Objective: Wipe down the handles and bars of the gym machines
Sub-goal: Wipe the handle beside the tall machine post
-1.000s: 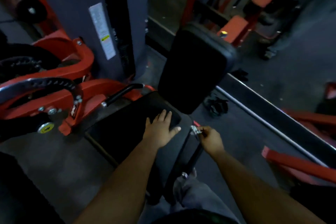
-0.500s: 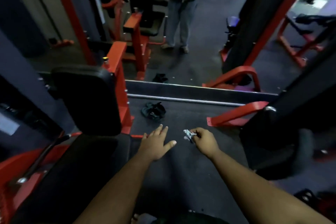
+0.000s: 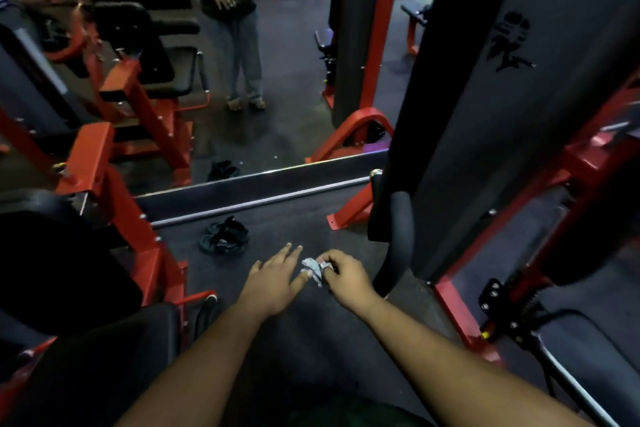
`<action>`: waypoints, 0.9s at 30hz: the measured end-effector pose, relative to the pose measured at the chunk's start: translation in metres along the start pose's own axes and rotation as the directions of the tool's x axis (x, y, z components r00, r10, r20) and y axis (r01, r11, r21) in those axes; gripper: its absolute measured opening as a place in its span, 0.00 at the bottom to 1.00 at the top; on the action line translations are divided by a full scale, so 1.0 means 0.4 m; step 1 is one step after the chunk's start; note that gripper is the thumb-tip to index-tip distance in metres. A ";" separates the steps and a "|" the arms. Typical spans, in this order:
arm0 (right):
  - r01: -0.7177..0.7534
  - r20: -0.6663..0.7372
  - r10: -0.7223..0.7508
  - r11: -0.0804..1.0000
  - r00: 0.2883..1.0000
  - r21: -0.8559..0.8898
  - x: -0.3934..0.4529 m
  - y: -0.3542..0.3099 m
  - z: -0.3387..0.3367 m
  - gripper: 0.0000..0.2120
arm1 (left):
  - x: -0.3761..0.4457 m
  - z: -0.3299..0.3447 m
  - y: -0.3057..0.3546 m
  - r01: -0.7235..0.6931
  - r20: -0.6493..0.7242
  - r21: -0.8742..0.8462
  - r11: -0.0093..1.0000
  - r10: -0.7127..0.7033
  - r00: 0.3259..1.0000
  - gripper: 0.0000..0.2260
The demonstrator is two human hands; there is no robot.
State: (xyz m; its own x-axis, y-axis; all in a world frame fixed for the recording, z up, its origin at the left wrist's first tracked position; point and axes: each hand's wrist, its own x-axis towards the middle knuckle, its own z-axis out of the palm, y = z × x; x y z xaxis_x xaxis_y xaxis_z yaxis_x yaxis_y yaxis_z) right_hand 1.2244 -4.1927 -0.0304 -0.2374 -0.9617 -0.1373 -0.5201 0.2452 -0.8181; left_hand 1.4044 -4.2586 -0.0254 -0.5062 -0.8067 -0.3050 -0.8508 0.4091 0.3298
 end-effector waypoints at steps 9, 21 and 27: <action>0.009 -0.147 0.015 0.987 0.989 0.161 -0.172 -0.026 -0.059 0.11 | -0.031 -0.093 0.079 -0.253 -0.061 -0.101 0.962 0.247 0.967 0.30; 0.327 -0.726 -0.306 0.937 0.615 -0.118 -0.254 -0.191 -0.342 0.13 | -0.033 -0.320 0.341 -0.563 -0.365 -0.265 0.783 0.459 0.810 0.33; 0.296 -0.461 -0.562 0.796 0.687 -0.528 -0.152 -0.204 -0.403 0.17 | 0.019 -0.373 0.443 -0.572 -0.410 -0.405 0.713 0.418 0.811 0.34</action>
State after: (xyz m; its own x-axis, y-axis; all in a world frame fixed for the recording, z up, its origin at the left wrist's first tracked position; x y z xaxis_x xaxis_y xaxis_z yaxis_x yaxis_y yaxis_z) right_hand 1.1490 -4.1346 0.1346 -0.2490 -0.7417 0.6228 -0.9176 -0.0251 -0.3968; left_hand 1.2709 -4.2560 0.1640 -0.7081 -0.6578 0.2567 -0.2599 0.5809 0.7714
